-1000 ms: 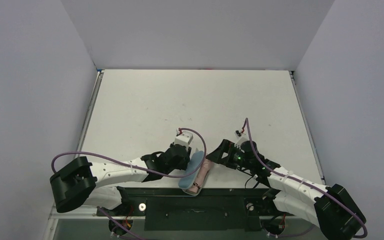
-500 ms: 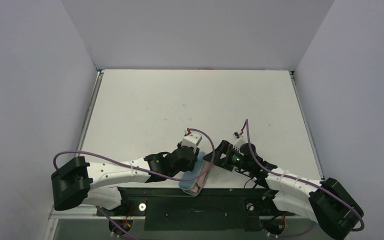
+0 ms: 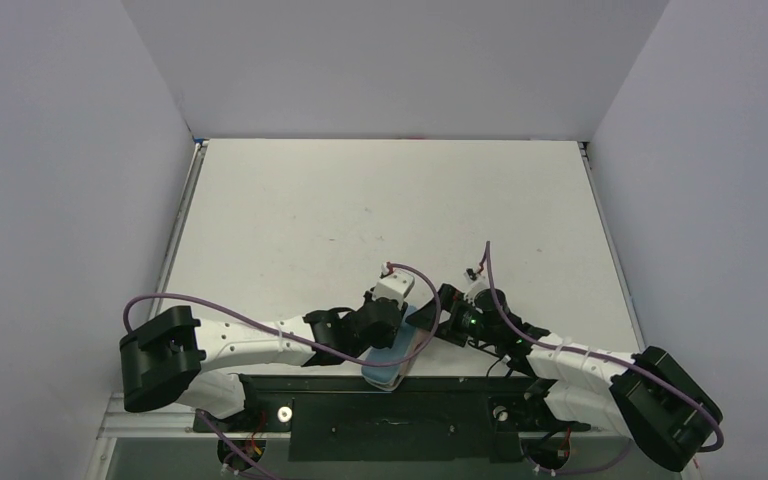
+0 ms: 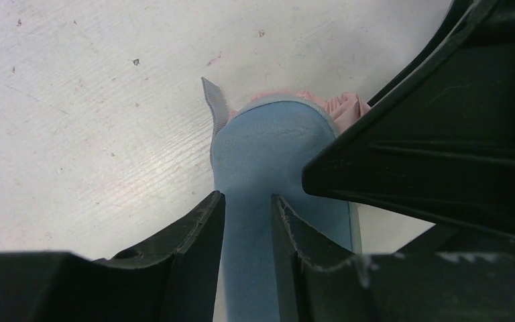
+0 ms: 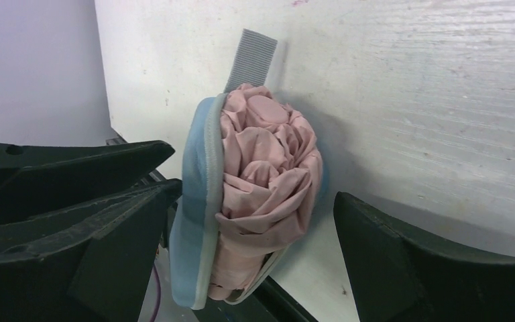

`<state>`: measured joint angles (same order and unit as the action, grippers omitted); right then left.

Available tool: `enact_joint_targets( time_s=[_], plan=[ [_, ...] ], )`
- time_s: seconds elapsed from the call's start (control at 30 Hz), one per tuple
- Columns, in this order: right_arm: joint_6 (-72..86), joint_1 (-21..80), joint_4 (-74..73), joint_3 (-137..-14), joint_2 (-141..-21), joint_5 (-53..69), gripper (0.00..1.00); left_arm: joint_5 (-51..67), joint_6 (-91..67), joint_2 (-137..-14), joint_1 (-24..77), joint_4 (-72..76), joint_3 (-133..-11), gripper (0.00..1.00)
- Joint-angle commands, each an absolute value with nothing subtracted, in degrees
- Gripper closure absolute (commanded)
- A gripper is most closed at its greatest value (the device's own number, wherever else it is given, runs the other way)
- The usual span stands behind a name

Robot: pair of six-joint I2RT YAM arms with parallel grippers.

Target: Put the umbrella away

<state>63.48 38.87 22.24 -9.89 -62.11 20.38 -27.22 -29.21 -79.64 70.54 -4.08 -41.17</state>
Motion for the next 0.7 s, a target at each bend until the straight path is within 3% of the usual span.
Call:
enact_joint_targets(
  time_s=[0.0, 0.27, 0.33, 0.53, 0.67],
  plan=[
    [62.1, 39.4, 20.7, -10.6, -62.8, 17.4, 0.09, -27.9, -29.6, -79.9, 71.1, -4.2, -42.6, 0.71],
    [64.9, 41.4, 27.3, -10.3, -69.1, 17.3, 0.09, -28.2, -29.8, -79.8, 71.3, -4.2, -42.4, 0.72],
    [65.7, 41.9, 29.5, -10.1, -71.0, 17.4, 0.14, -28.2, -29.7, -79.7, 71.3, -4.4, -42.4, 0.72],
    [67.8, 42.5, 34.9, -9.6, -74.8, 18.5, 0.61, -28.7, -30.0, -79.4, 71.3, -4.6, -42.0, 0.72],
    [67.8, 42.5, 35.2, -10.6, -74.7, 18.7, 0.77, -28.8, -30.1, -79.4, 71.3, -4.6, -42.0, 0.71]
  ],
)
